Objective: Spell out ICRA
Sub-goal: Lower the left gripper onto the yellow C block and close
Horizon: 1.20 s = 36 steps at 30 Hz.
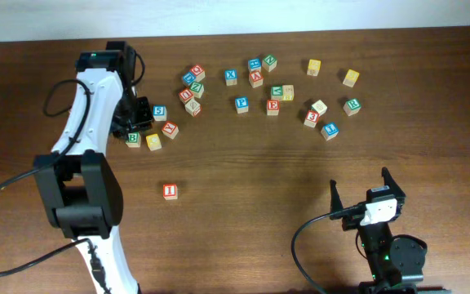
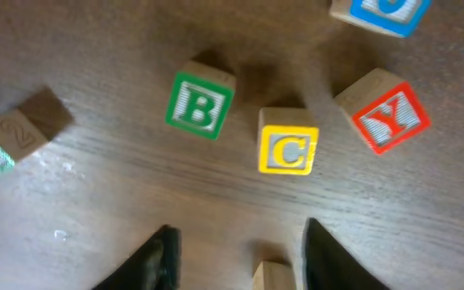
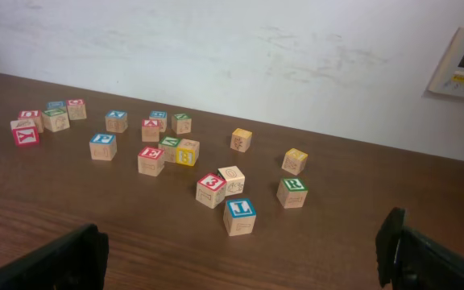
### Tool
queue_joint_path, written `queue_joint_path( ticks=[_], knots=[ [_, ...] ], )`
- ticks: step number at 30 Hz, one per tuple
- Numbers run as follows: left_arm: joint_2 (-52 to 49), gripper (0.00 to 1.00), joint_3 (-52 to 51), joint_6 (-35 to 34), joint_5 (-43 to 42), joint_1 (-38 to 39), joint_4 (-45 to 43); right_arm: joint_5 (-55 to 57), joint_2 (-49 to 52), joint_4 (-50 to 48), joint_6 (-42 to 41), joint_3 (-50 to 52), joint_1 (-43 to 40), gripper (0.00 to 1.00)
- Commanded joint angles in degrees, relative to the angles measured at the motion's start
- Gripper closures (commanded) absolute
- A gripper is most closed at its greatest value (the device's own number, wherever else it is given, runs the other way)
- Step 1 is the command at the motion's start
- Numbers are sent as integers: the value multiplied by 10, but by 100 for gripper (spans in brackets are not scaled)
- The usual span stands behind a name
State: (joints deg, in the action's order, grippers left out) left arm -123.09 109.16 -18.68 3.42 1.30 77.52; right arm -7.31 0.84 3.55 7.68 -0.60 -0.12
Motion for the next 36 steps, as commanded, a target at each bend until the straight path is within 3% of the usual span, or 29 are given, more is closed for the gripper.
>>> queue_joint_path(
  ticks=[1, 7, 11, 16, 24, 36],
  knots=[
    [18, 45, -4, -1, 5, 12, -13, 5, -4, 3, -2, 3, -3, 2],
    [18, 41, -4, -1, 5, 24, -26, 5, -4, 3, -2, 3, -3, 2],
    [18, 48, -4, -2, 5, 24, -27, 5, -4, 3, -2, 3, -3, 2],
    [18, 48, -18, -2, 5, 24, -32, 5, -4, 3, -2, 3, -3, 2],
    [18, 48, -100, -2, 4, 24, -110, 5, -4, 3, -2, 3, -3, 2],
    [18, 52, -121, -2, 5, 24, -171, 5, -4, 3, -2, 3, -3, 2]
  ],
)
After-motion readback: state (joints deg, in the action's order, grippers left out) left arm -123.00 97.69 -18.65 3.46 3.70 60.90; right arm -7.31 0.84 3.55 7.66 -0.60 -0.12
